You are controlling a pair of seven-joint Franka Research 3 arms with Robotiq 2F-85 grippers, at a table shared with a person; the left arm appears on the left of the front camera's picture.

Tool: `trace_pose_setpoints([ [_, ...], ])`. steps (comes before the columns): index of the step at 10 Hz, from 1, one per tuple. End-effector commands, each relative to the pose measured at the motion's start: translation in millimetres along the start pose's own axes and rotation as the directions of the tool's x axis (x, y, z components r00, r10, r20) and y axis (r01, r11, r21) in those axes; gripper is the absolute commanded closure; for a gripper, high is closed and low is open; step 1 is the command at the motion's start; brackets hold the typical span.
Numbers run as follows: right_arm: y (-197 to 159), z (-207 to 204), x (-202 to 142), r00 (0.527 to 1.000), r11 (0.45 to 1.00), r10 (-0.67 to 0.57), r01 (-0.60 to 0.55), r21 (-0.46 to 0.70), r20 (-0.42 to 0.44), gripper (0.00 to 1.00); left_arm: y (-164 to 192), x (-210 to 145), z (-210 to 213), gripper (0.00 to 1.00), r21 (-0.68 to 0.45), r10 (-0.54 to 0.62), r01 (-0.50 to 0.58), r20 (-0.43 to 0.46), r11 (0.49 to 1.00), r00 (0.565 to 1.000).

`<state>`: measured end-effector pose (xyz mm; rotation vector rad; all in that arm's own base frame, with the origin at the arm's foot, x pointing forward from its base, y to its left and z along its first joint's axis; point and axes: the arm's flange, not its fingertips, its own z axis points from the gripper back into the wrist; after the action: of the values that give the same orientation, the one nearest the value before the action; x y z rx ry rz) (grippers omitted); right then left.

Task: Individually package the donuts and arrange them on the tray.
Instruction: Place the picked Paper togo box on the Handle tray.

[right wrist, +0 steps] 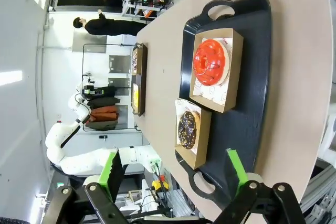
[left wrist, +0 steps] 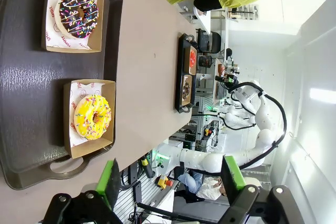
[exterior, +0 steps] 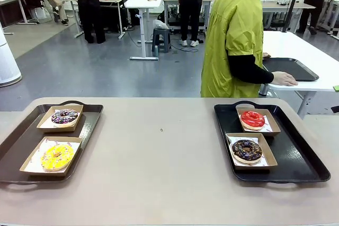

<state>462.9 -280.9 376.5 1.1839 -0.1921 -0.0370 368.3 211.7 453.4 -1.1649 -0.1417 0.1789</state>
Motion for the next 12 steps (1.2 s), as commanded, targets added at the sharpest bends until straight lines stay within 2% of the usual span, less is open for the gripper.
trace_pose_setpoints([
  [1,-2.9,-1.5,-1.7,1.0,1.0,-0.007,0.007,-0.009,-0.009,0.0,-1.1,-2.7,2.2,0.0,0.006,-0.005,0.005,-0.003,1.0,1.0],
  [12,-2.9,-1.5,-1.7,1.0,1.0,-0.007,0.007,-0.009,-0.009,0.0,-1.1,-2.7,2.2,0.0,0.006,-0.005,0.005,-0.003,1.0,1.0],
])
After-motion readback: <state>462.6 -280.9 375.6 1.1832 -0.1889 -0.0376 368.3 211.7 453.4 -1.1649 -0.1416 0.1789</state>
